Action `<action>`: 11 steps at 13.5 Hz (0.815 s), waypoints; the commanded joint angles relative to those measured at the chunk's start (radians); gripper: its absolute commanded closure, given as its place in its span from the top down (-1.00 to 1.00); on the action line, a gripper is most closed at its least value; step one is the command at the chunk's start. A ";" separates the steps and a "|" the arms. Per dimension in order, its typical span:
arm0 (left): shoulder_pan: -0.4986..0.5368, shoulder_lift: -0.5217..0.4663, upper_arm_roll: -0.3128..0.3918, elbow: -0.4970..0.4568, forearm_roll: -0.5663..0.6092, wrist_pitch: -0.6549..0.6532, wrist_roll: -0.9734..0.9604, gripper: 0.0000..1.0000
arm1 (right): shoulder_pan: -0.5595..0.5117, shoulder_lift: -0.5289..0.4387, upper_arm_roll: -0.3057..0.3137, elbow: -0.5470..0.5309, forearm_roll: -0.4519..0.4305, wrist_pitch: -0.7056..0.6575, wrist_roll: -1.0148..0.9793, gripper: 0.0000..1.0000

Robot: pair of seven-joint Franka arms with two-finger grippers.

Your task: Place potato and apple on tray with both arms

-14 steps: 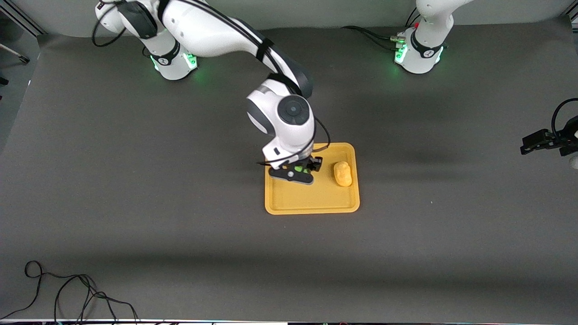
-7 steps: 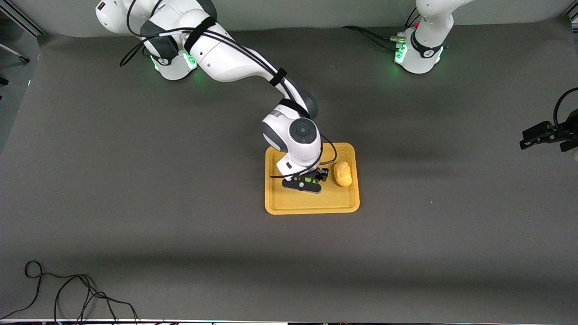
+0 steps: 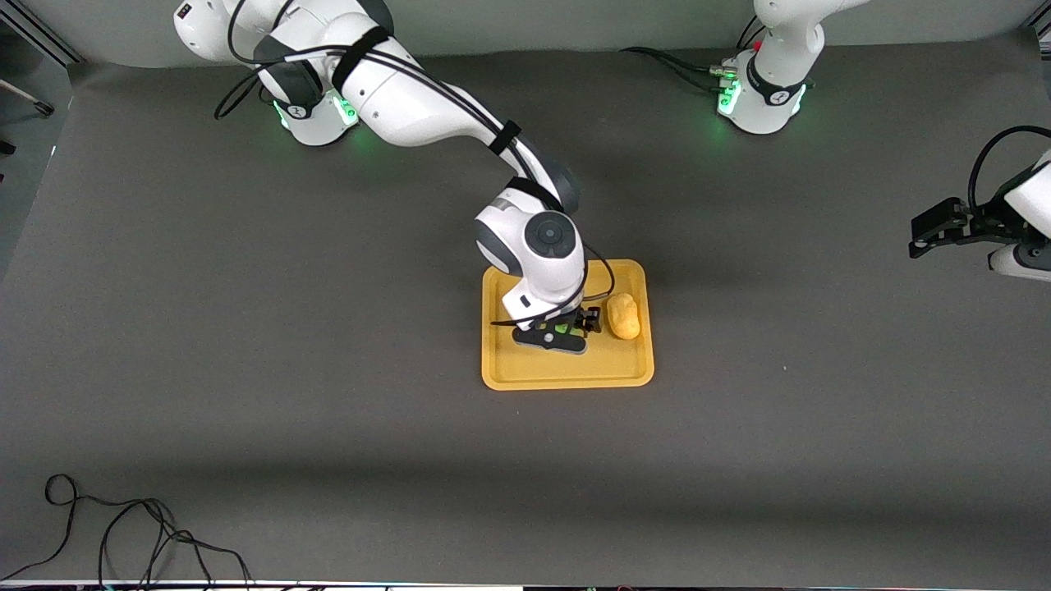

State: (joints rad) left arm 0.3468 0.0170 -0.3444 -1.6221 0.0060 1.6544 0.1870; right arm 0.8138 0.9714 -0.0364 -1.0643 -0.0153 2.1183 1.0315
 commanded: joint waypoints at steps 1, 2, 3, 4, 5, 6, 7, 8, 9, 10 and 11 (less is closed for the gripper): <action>0.003 -0.049 0.005 -0.044 0.011 -0.007 -0.004 1.00 | -0.007 -0.170 -0.010 -0.009 -0.008 -0.191 0.009 1.00; 0.003 -0.051 0.005 -0.042 0.011 -0.008 -0.006 0.99 | -0.030 -0.228 -0.008 -0.011 -0.008 -0.254 0.004 1.00; 0.001 -0.055 0.005 -0.038 0.011 -0.012 -0.006 1.00 | -0.054 -0.278 -0.007 -0.014 -0.011 -0.306 -0.002 1.00; 0.000 -0.055 0.002 -0.038 0.012 -0.015 -0.006 1.00 | -0.089 -0.343 -0.005 -0.038 -0.011 -0.364 -0.019 1.00; 0.000 -0.055 0.002 -0.039 0.014 -0.016 -0.001 1.00 | -0.117 -0.403 -0.002 -0.078 -0.012 -0.406 -0.074 1.00; 0.001 -0.055 0.004 -0.039 0.014 -0.016 0.014 0.99 | -0.145 -0.465 -0.008 -0.132 -0.011 -0.429 -0.159 1.00; 0.000 -0.052 0.004 -0.041 0.014 -0.010 0.014 1.00 | -0.189 -0.526 -0.016 -0.182 -0.008 -0.442 -0.229 1.00; 0.000 -0.045 0.004 -0.042 0.014 -0.005 0.014 1.00 | -0.234 -0.583 -0.019 -0.237 -0.003 -0.448 -0.316 1.00; 0.003 -0.040 0.005 -0.042 0.012 0.001 0.012 1.00 | -0.284 -0.630 -0.022 -0.293 0.000 -0.466 -0.406 1.00; 0.006 -0.040 0.005 -0.044 0.012 0.002 0.012 1.00 | -0.327 -0.670 -0.023 -0.334 0.001 -0.469 -0.482 1.00; 0.006 -0.040 0.005 -0.045 0.014 0.002 0.005 0.99 | -0.372 -0.710 -0.022 -0.370 0.001 -0.471 -0.537 1.00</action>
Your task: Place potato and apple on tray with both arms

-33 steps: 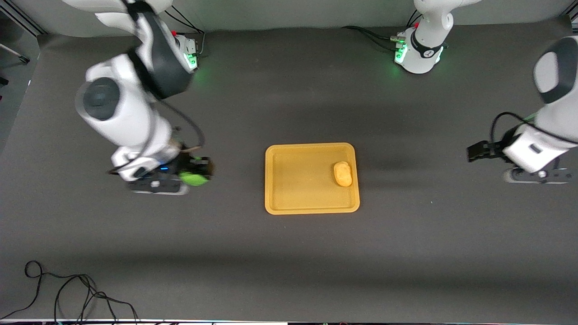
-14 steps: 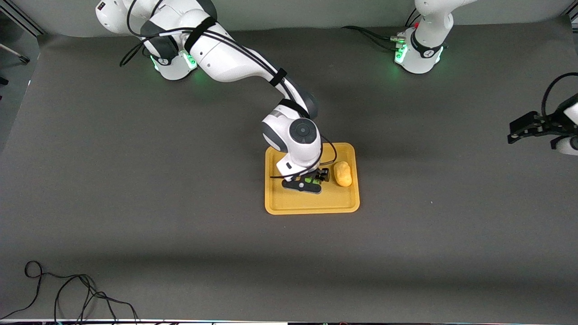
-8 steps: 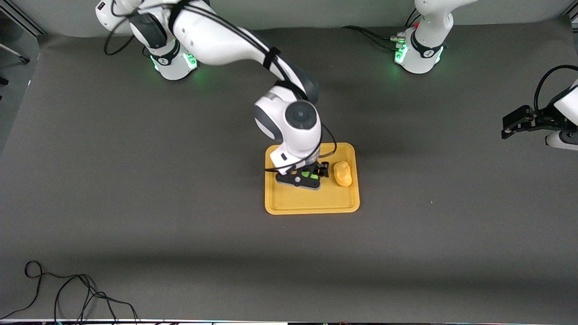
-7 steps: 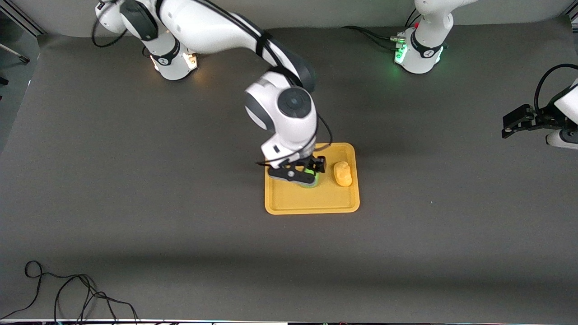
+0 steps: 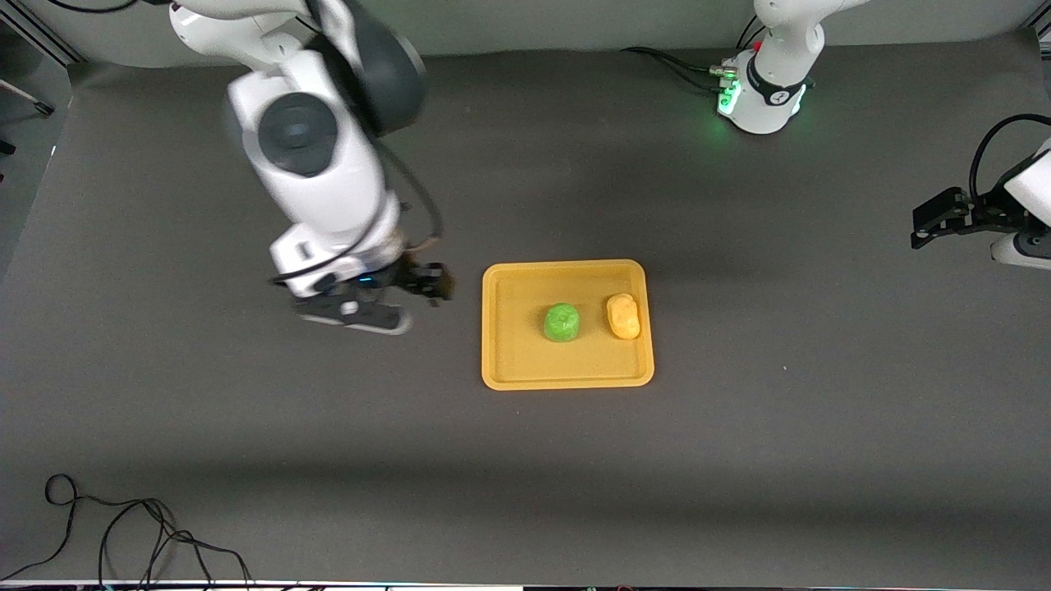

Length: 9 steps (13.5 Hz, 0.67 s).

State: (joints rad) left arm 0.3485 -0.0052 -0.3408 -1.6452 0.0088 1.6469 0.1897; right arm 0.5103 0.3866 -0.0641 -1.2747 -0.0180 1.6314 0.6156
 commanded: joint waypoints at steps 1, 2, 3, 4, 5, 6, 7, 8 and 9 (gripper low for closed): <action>0.001 -0.018 0.002 -0.021 0.010 0.010 -0.004 1.00 | -0.126 -0.167 0.013 -0.201 0.006 0.016 -0.176 1.00; 0.003 -0.018 0.003 -0.019 0.010 0.010 -0.006 0.99 | -0.175 -0.213 0.018 -0.248 0.007 0.024 -0.232 1.00; 0.006 -0.021 0.003 -0.015 0.010 0.007 -0.006 1.00 | -0.229 -0.251 0.020 -0.290 0.013 0.030 -0.293 1.00; 0.009 -0.021 0.005 -0.015 0.011 0.005 -0.004 1.00 | -0.290 -0.285 0.030 -0.319 0.033 0.030 -0.356 1.00; 0.009 -0.019 0.005 -0.015 0.011 0.008 -0.004 1.00 | -0.355 -0.310 0.036 -0.337 0.036 0.025 -0.423 1.00; 0.007 -0.019 0.005 -0.015 0.010 0.010 -0.006 1.00 | -0.405 -0.324 0.038 -0.347 0.036 0.021 -0.491 1.00; 0.007 -0.021 0.005 -0.015 0.010 0.008 -0.009 1.00 | -0.452 -0.334 0.038 -0.350 0.038 0.015 -0.543 1.00; 0.007 -0.024 0.005 -0.015 0.010 0.004 -0.009 1.00 | -0.484 -0.348 0.038 -0.356 0.036 0.012 -0.580 1.00; 0.007 -0.024 0.005 -0.015 0.010 0.005 -0.009 0.99 | -0.518 -0.356 0.038 -0.360 0.036 0.007 -0.614 1.00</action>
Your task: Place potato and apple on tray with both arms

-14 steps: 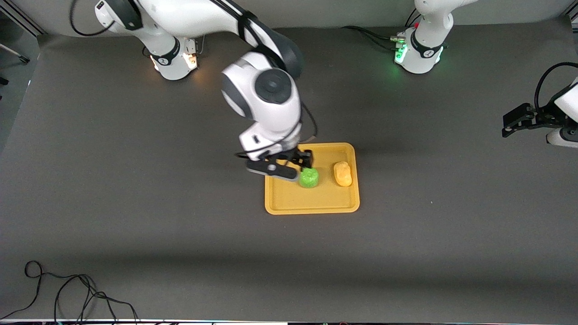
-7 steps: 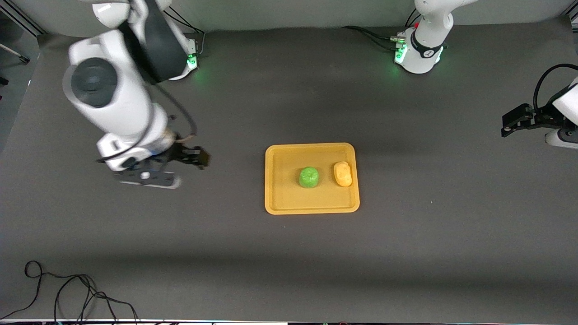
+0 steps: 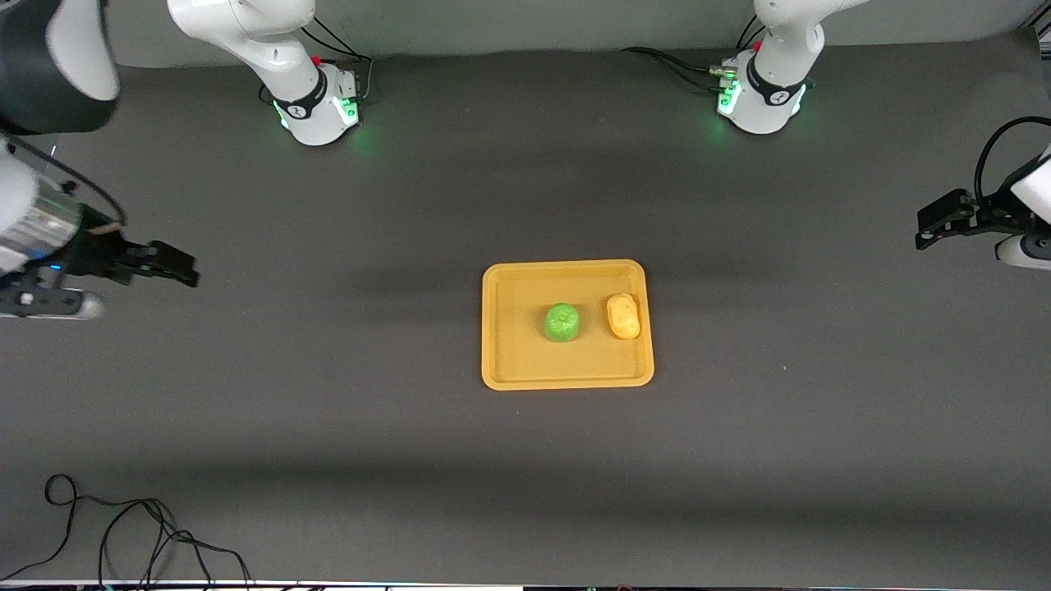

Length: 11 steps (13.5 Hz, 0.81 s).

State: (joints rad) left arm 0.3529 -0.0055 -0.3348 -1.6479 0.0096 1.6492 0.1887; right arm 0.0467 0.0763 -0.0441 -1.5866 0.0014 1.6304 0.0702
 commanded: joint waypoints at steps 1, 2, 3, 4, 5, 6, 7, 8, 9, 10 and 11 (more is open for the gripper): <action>0.005 -0.022 -0.001 -0.012 0.009 0.004 -0.006 0.99 | -0.062 -0.053 0.012 -0.050 0.017 -0.006 -0.082 1.00; 0.006 -0.021 -0.001 -0.012 0.009 0.004 -0.006 1.00 | -0.060 -0.058 0.007 -0.049 0.009 -0.007 -0.082 1.00; 0.006 -0.019 0.000 -0.013 0.009 0.004 -0.006 0.99 | -0.060 -0.059 0.006 -0.041 0.003 -0.007 -0.081 1.00; 0.006 -0.019 0.000 -0.012 0.009 0.004 -0.006 1.00 | -0.062 -0.059 0.004 -0.035 0.002 -0.006 -0.078 1.00; 0.006 -0.019 0.000 -0.012 0.009 0.004 -0.006 0.99 | -0.062 -0.058 0.004 -0.023 0.002 -0.007 -0.078 1.00; 0.006 -0.019 0.000 -0.012 0.009 0.008 -0.006 1.00 | -0.064 -0.056 0.004 -0.018 0.002 -0.007 -0.078 1.00; 0.005 -0.019 0.000 -0.012 0.009 0.008 -0.008 0.99 | -0.062 -0.053 0.004 -0.018 0.002 -0.007 -0.078 1.00; 0.003 -0.019 0.000 -0.012 0.009 0.008 -0.008 1.00 | -0.059 -0.053 0.006 -0.016 0.003 -0.007 -0.079 1.00; 0.003 -0.014 0.000 -0.007 0.009 0.014 -0.008 1.00 | -0.057 -0.053 0.006 -0.016 0.003 -0.007 -0.078 1.00; 0.001 -0.004 0.000 -0.003 0.007 0.024 -0.008 1.00 | -0.054 -0.053 0.006 -0.015 0.002 -0.007 -0.076 1.00; -0.003 -0.004 0.000 -0.003 0.009 0.035 -0.011 1.00 | -0.054 -0.053 0.006 -0.016 0.002 -0.009 -0.076 1.00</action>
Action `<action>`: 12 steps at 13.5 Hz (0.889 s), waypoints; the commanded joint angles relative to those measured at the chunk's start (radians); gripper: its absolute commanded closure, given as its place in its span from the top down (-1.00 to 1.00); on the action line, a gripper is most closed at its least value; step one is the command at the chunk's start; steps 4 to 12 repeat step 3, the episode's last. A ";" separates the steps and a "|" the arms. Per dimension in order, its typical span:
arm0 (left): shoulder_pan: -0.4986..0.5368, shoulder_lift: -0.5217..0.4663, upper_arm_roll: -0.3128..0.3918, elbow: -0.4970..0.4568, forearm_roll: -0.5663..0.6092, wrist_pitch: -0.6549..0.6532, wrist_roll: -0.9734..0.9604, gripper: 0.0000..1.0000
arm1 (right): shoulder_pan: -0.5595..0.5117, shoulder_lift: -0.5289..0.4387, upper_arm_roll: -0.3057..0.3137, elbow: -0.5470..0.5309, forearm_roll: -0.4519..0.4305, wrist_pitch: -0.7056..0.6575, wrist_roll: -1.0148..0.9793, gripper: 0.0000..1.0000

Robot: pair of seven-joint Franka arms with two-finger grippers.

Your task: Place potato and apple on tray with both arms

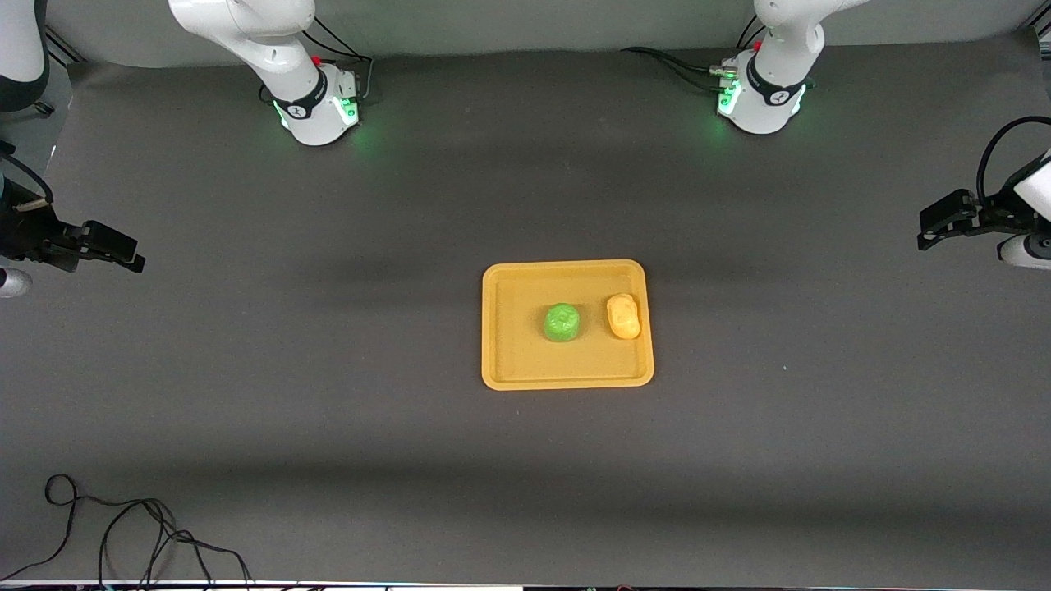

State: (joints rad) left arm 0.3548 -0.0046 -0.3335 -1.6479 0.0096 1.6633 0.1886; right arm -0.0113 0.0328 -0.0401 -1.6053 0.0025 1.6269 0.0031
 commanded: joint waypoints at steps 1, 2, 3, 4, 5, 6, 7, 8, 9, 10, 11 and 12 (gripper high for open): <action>-0.007 -0.005 -0.002 -0.004 0.009 0.020 -0.011 1.00 | 0.004 -0.010 0.002 0.004 0.001 -0.012 -0.008 1.00; -0.008 -0.008 -0.004 -0.004 0.009 0.013 -0.011 1.00 | 0.004 -0.010 0.002 0.004 0.002 -0.028 -0.008 1.00; -0.007 -0.009 -0.004 -0.004 0.009 0.007 -0.012 0.99 | 0.004 -0.010 0.002 0.004 0.002 -0.031 -0.003 1.00; -0.007 -0.009 -0.004 -0.004 0.009 0.007 -0.012 0.99 | 0.004 -0.010 0.002 0.004 0.002 -0.031 -0.003 1.00; -0.007 -0.009 -0.004 -0.004 0.009 0.007 -0.012 0.99 | 0.004 -0.010 0.002 0.004 0.002 -0.031 -0.003 1.00; -0.007 -0.009 -0.004 -0.004 0.009 0.007 -0.012 0.99 | 0.004 -0.010 0.002 0.004 0.002 -0.031 -0.003 1.00; -0.007 -0.009 -0.004 -0.004 0.009 0.007 -0.012 0.99 | 0.004 -0.010 0.002 0.004 0.002 -0.031 -0.003 1.00; -0.007 -0.009 -0.004 -0.004 0.009 0.007 -0.012 0.99 | 0.004 -0.010 0.002 0.004 0.002 -0.031 -0.003 1.00; -0.007 -0.009 -0.004 -0.004 0.009 0.007 -0.012 0.99 | 0.004 -0.010 0.002 0.004 0.002 -0.031 -0.003 1.00; -0.007 -0.009 -0.004 -0.004 0.009 0.007 -0.012 0.99 | 0.004 -0.010 0.002 0.004 0.002 -0.031 -0.003 1.00; -0.007 -0.009 -0.004 -0.004 0.009 0.007 -0.012 0.99 | 0.004 -0.010 0.002 0.004 0.002 -0.031 -0.003 1.00; -0.007 -0.009 -0.004 -0.004 0.009 0.007 -0.012 0.99 | 0.004 -0.010 0.002 0.004 0.002 -0.031 -0.003 1.00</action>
